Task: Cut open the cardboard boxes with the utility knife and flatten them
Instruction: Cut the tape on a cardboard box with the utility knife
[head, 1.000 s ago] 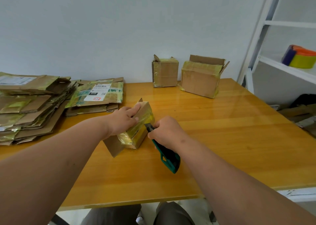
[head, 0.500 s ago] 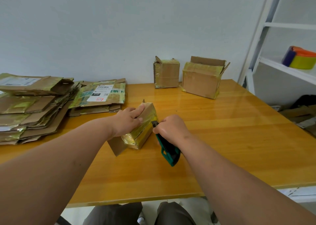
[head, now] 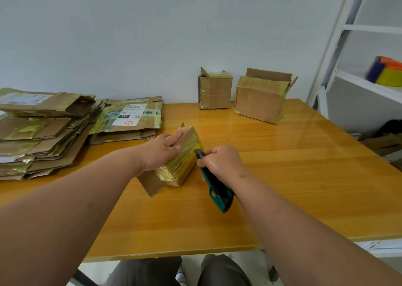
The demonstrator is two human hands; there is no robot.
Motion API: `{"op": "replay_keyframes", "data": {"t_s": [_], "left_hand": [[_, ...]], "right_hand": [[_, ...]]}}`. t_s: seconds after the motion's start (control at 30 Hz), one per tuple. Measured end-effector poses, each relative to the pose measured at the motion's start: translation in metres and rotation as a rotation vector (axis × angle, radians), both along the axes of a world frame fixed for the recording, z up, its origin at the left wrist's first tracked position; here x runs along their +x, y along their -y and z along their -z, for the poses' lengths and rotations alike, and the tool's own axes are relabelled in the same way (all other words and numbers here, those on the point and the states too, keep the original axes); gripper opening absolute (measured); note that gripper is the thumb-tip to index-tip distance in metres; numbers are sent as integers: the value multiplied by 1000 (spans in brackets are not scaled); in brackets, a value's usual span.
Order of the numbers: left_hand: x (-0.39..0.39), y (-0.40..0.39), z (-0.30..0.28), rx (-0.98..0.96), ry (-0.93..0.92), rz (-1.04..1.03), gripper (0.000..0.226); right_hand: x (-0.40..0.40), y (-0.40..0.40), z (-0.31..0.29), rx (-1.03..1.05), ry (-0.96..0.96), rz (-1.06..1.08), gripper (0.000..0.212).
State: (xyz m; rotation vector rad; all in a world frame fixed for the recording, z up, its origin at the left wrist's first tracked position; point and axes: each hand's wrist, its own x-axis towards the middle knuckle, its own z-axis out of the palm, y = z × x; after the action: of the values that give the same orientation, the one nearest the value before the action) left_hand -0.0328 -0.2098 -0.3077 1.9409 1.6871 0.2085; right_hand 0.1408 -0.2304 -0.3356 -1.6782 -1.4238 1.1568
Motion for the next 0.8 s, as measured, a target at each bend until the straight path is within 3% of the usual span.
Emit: {"op": "replay_keyframes", "data": {"t_s": [0.33,0.57,0.7,0.8], "left_hand": [[1,0,1,11,-15,9,55],[3,0,1,23,-55,24,55],[3,-1,2,34,-61,23,55],[4,-1,2,42,-73,27,55]], "right_hand": [[-4,-10,1,33,-4,11,47],[-9,-13,12,-11,-72,25,38],[-15,-8,11,-16,-48,-3,12],[-16,-3,10,-25,-59,-28,15]]}}
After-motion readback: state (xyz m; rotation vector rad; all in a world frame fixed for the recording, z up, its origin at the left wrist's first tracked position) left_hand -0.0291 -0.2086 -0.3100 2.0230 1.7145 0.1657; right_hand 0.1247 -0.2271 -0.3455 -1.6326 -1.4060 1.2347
